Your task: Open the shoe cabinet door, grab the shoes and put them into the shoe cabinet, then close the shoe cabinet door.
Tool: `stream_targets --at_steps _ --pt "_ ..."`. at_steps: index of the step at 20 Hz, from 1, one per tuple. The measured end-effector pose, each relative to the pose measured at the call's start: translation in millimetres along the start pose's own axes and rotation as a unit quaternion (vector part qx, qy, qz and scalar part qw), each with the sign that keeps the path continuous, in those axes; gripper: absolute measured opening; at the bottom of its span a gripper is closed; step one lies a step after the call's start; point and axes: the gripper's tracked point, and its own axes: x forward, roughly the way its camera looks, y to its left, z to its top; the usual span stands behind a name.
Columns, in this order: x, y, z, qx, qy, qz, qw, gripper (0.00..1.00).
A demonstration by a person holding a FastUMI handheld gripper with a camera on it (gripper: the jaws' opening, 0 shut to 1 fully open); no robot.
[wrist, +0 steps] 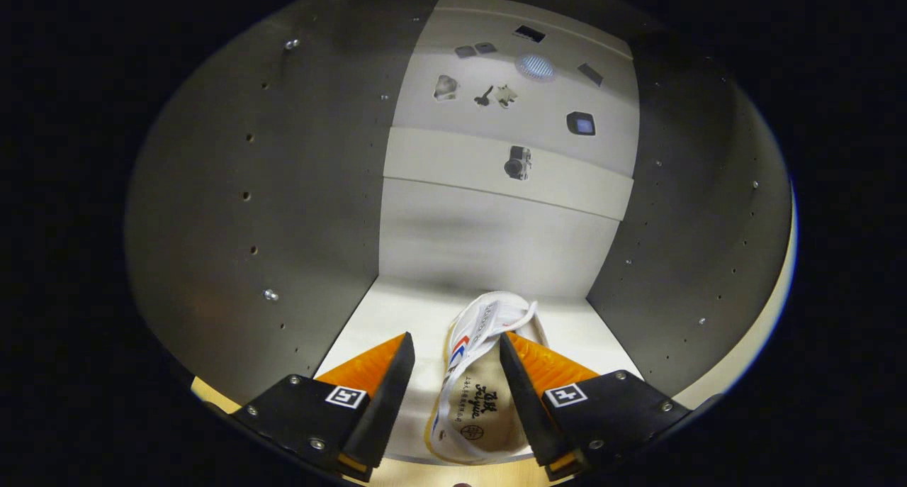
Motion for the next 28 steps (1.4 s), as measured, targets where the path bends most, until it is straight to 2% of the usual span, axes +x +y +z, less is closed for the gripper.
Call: stream_targets --at_steps 4,8,10,13,19,28 --pt "-55 -7 37 0.018 -0.081 0.006 0.997 0.87" --pt "-159 -25 66 0.047 -0.152 -0.001 0.987 0.94" --pt "-219 -42 68 0.072 -0.174 -0.006 0.982 0.94" --pt "-291 -65 53 0.102 -0.173 -0.01 0.98 0.94" --pt "-398 -101 27 0.131 -0.163 -0.018 0.978 0.94" --pt "-487 -154 -6 0.12 -0.177 -0.036 0.976 0.94"
